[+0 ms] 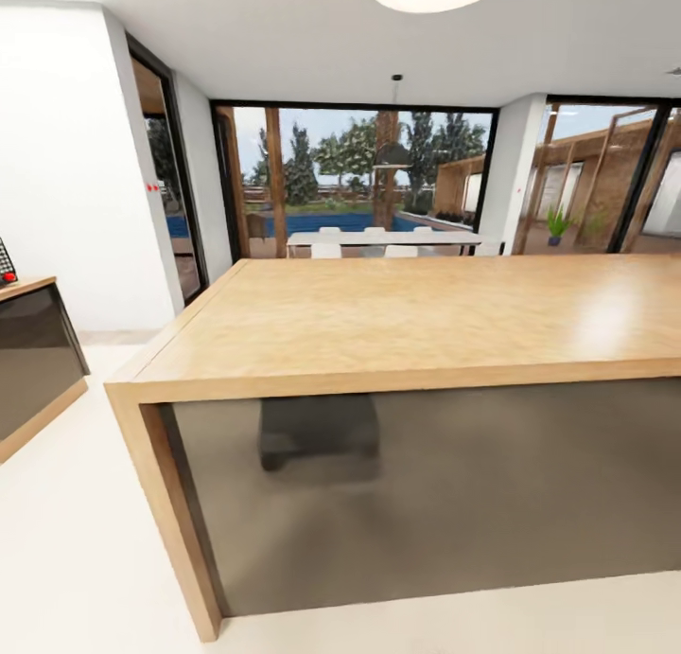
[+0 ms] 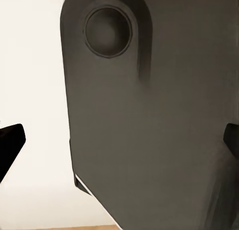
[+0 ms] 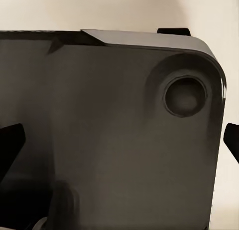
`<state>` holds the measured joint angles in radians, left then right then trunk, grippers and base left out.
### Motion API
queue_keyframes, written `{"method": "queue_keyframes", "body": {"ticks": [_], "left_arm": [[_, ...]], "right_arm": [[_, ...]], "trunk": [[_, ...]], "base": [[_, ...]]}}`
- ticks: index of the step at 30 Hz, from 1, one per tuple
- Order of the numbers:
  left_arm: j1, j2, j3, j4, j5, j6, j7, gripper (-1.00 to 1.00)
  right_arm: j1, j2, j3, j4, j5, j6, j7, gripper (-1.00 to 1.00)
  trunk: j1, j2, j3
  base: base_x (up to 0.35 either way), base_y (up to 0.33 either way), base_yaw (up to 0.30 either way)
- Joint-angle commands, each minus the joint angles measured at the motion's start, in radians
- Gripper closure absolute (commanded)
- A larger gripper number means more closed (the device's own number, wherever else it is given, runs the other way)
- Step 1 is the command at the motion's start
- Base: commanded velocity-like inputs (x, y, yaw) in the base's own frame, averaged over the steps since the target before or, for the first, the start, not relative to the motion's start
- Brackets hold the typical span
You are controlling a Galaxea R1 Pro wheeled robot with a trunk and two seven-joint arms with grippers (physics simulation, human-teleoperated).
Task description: Set up a coffee station on the kitchen countertop: keep the coffee maker on the countertop, move the bottle of coffee from the kitchen shelf to the counter next to the coffee maker, place a paper coffee filter on top of the coffee maker, put the saucer next to the coffee maker with the coffee cup on the saucer, and place the electric kettle next to the coffee maker.
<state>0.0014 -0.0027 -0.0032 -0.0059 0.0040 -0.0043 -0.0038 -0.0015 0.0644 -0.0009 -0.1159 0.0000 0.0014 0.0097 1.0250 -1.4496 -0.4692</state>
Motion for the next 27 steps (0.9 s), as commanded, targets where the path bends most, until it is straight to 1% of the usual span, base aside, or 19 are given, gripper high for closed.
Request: {"method": "queue_keyframes", "body": {"ticks": [1,4,9,19,22,24,27], "left_arm": [[0.0,0.0,0.002,0.0,0.001,0.0,-0.002,-1.0],[0.0,0.0,0.005,0.0,0.002,0.0,-0.007,-1.0],[0.0,0.0,-0.001,0.0,-0.002,0.0,-0.008,-1.0],[0.0,0.0,0.006,0.0,0.005,-0.002,-0.009,-1.0],[0.0,0.0,0.007,0.0,0.005,-0.015,-0.008,-1.0],[0.0,0.0,0.007,0.0,0.006,-0.02,-0.008,-1.0],[0.0,0.0,0.006,0.0,0.004,-0.024,-0.008,-1.0]], "right_arm": [[0.0,0.0,-0.001,-0.001,0.0,0.0,0.001,-1.0],[0.0,0.0,-0.003,-0.001,0.0,0.001,0.001,-1.0],[0.0,0.0,-0.004,-0.001,0.0,0.002,0.001,-1.0],[0.0,-0.003,-0.007,-0.002,-0.003,0.002,0.0,-1.0],[-0.001,-0.003,-0.007,-0.002,-0.004,0.002,-0.001,-1.0],[-0.001,-0.003,-0.007,-0.002,-0.008,0.002,-0.001,-1.0],[-0.001,-0.003,-0.007,-0.002,-0.03,0.002,-0.001,-1.0]], "trunk": [[0.0,0.0,-0.001],[0.0,0.0,-0.001],[0.0,0.0,-0.001],[-0.038,0.07,0.031],[-0.05,0.091,0.04],[-0.058,0.105,0.046],[-0.069,0.126,0.056]], "base": [[0.0,0.0,-0.268],[0.0,0.0,-0.268],[0.0,0.0,-0.268],[0.0,0.0,-0.268],[0.0,0.0,-0.268],[0.0,0.0,-0.268],[0.0,0.0,-0.268]]}}
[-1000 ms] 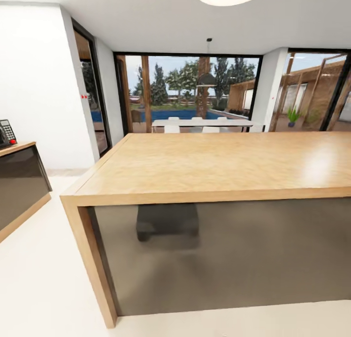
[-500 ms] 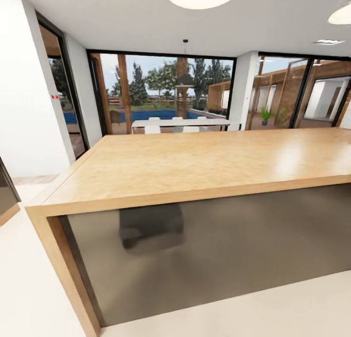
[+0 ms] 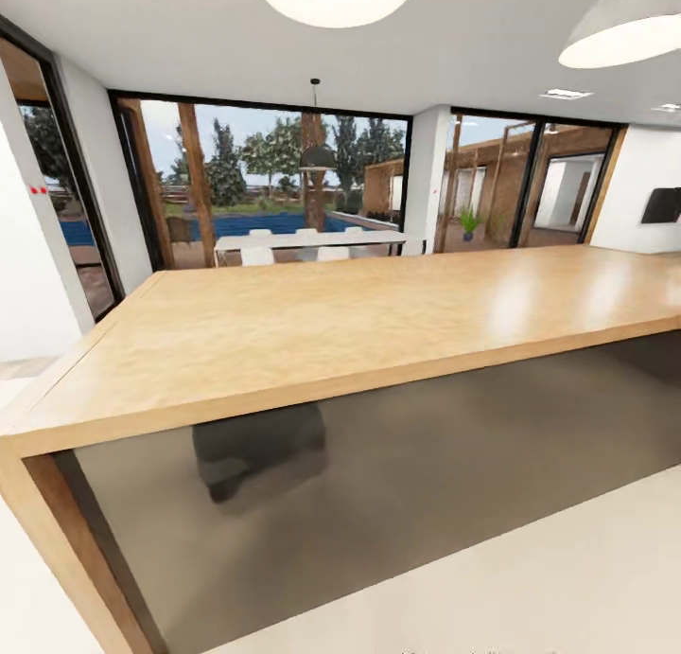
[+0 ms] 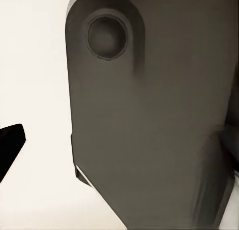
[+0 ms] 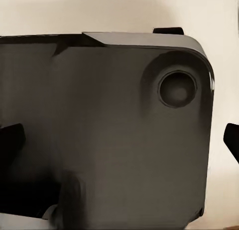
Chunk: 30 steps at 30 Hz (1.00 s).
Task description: Set up a coffee station on the kitchen countertop: keep the coffee maker on the countertop, move the bottle of coffee from the kitchen shelf to the counter next to the coffee maker, place a paper coffee filter on top of the coffee maker, put the saucer next to the coffee maker with the coffee cup on the saucer, and place the electric kettle next to the coffee maker.
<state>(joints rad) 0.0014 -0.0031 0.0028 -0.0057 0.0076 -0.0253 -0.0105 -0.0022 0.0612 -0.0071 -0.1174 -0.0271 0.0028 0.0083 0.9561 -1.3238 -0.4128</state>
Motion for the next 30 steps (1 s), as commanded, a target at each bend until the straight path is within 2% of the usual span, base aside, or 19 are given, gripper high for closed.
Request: {"method": "queue_keyframes", "body": {"ticks": [1,7,13,19,21,23,25,30], "left_arm": [[0.0,0.0,0.0,0.0,0.0,-0.003,-0.001,-1.0],[0.0,0.001,-0.007,0.0,-0.009,-0.01,-0.001,-1.0],[0.001,0.009,-0.009,0.0,-0.011,-0.069,-0.001,-1.0],[-0.001,0.02,-0.011,-0.002,-0.012,-0.085,-0.002,-1.0],[-0.003,0.027,-0.011,-0.002,-0.012,-0.085,-0.002,-1.0],[-0.007,0.036,-0.01,-0.002,-0.007,-0.083,-0.002,-1.0],[-0.013,0.044,-0.01,-0.002,-0.008,-0.08,-0.003,-1.0],[-0.014,0.045,-0.013,-0.006,-0.011,-0.085,-0.003,-1.0]], "right_arm": [[0.0,0.0,-0.001,-0.001,-0.01,0.0,0.001,-1.0],[-0.001,0.005,0.002,0.0,-0.022,0.0,0.003,-1.0],[0.0,0.005,0.003,-0.001,-0.024,0.0,0.006,-1.0],[0.0,-0.001,0.002,-0.01,-0.022,0.002,0.004,-1.0],[-0.001,-0.003,0.001,-0.028,-0.022,0.006,0.002,-1.0],[-0.001,-0.008,0.001,-0.092,-0.021,0.012,0.0,-1.0],[-0.001,-0.029,0.0,-0.173,-0.022,0.041,0.0,-1.0],[-0.001,-0.026,0.001,-0.184,-0.025,0.049,0.001,-1.0]], "trunk": [[-0.004,0.007,0.002],[-0.027,0.049,0.021],[-0.05,0.091,0.04],[-0.073,0.133,0.059],[-0.081,0.147,0.065],[-0.088,0.161,0.07],[-0.096,0.175,0.076],[-0.115,0.21,0.09]], "base": [[0.0,0.0,-0.268],[0.0,0.0,-0.268],[0.0,0.0,-0.268],[0.0,0.0,-0.27],[0.0,0.0,-0.272],[0.0,0.0,-0.272],[0.0,0.0,-0.272],[0.0,0.0,-0.258]]}}
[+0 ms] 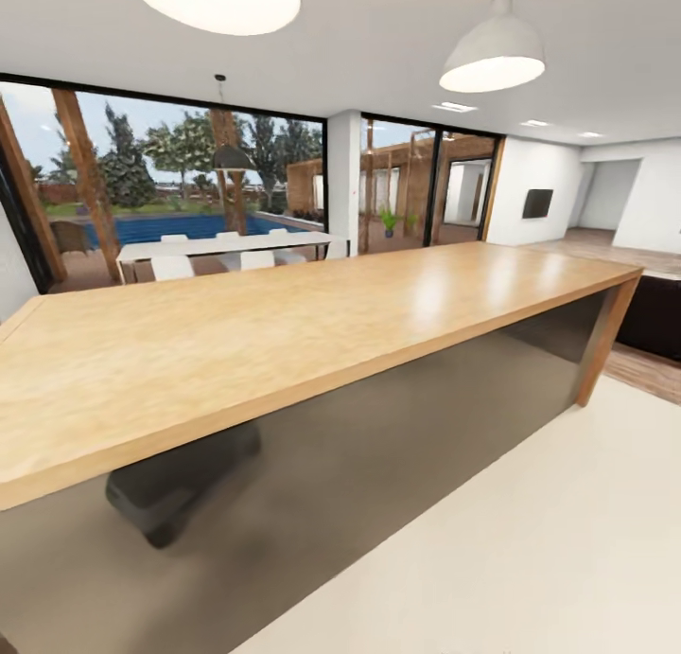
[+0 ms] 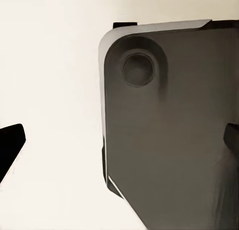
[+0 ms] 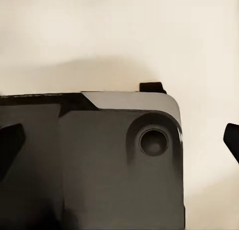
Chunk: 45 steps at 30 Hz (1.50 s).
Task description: Set up a coffee station on the kitchen countertop: keep the coffee maker on the countertop, move the bottle of coffee from the kitchen shelf to the counter next to the coffee maker, place a paper coffee filter on top of the coffee maker, put the saucer next to the coffee maker with the coffee cup on the saucer, and place the electric kettle next to the coffee maker.
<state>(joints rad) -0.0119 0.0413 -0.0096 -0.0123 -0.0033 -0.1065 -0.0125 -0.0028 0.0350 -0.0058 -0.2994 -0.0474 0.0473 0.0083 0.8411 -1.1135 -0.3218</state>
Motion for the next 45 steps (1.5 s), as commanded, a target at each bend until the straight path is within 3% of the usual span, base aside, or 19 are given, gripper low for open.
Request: {"method": "queue_keyframes", "body": {"ticks": [1,13,21,45], "left_arm": [[0.0,-0.001,-0.001,0.0,-0.001,-0.004,-0.001,-1.0],[-0.001,-0.008,0.0,-0.005,-0.001,-0.008,0.0,-1.0],[0.0,-0.003,0.002,-0.069,-0.002,-0.007,0.01,-1.0],[0.013,-0.002,0.006,-0.061,0.007,-0.007,0.006,-1.0]], "right_arm": [[0.0,0.001,-0.001,-0.004,-0.006,0.005,0.001,-1.0],[0.0,0.003,0.0,-0.005,-0.006,-0.003,0.002,-1.0],[0.0,0.007,0.0,-0.005,-0.008,-0.002,0.004,-1.0],[0.0,0.007,0.0,0.029,-0.006,0.003,0.004,-1.0]], "trunk": [[-0.004,0.007,0.002],[-0.05,0.091,0.038],[-0.081,0.147,0.063],[-0.173,0.315,0.138]], "base": [[0.0,0.0,-0.258],[0.0,0.0,-0.272],[0.0,0.0,-0.277],[0.0,0.0,-0.284]]}}
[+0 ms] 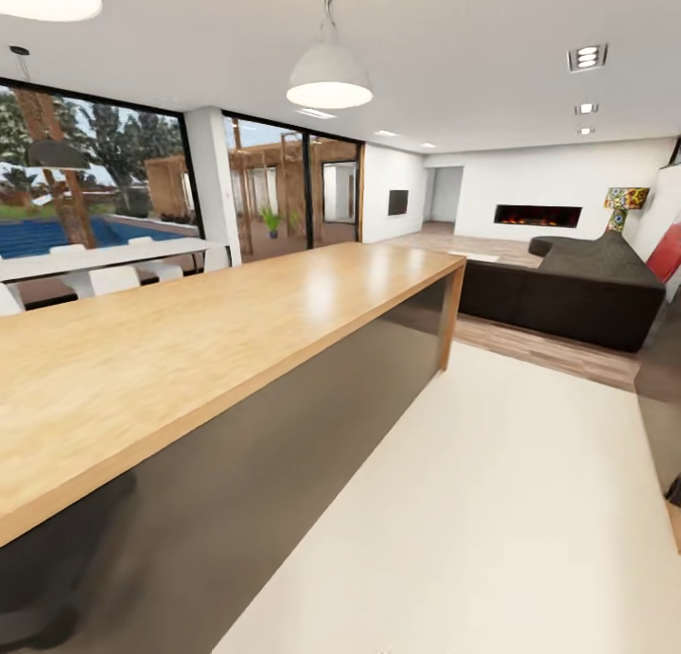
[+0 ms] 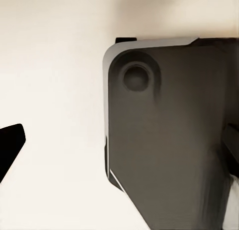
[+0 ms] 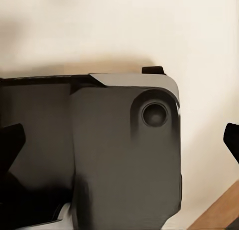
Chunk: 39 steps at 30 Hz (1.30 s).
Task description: Set up a coffee station on the kitchen countertop: keep the coffee maker on the countertop, move the bottle of coffee from the kitchen shelf to the counter next to the coffee maker, place a paper coffee filter on top of the coffee maker, put the saucer next to the coffee maker with the coffee cup on the saucer, and place the electric kettle next to the coffee maker.
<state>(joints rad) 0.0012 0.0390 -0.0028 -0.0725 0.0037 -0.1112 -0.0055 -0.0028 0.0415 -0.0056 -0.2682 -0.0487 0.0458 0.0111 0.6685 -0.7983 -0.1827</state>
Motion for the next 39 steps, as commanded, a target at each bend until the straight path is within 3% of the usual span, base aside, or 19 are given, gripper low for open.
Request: {"method": "queue_keyframes", "body": {"ticks": [1,39], "left_arm": [[0.0,0.0,0.0,-0.001,0.0,-0.003,-0.001,-1.0],[0.0,-0.005,0.004,0.0,0.005,-0.003,-0.003,-1.0]], "right_arm": [[0.0,0.0,-0.001,-0.002,-0.005,0.005,0.001,-1.0],[0.0,0.001,-0.001,0.0,-0.005,0.005,0.001,-1.0]], "trunk": [[-0.004,0.006,0.002],[-0.149,0.272,0.109]], "base": [[0.0,0.0,-0.284],[0.0,0.0,-0.284]]}}
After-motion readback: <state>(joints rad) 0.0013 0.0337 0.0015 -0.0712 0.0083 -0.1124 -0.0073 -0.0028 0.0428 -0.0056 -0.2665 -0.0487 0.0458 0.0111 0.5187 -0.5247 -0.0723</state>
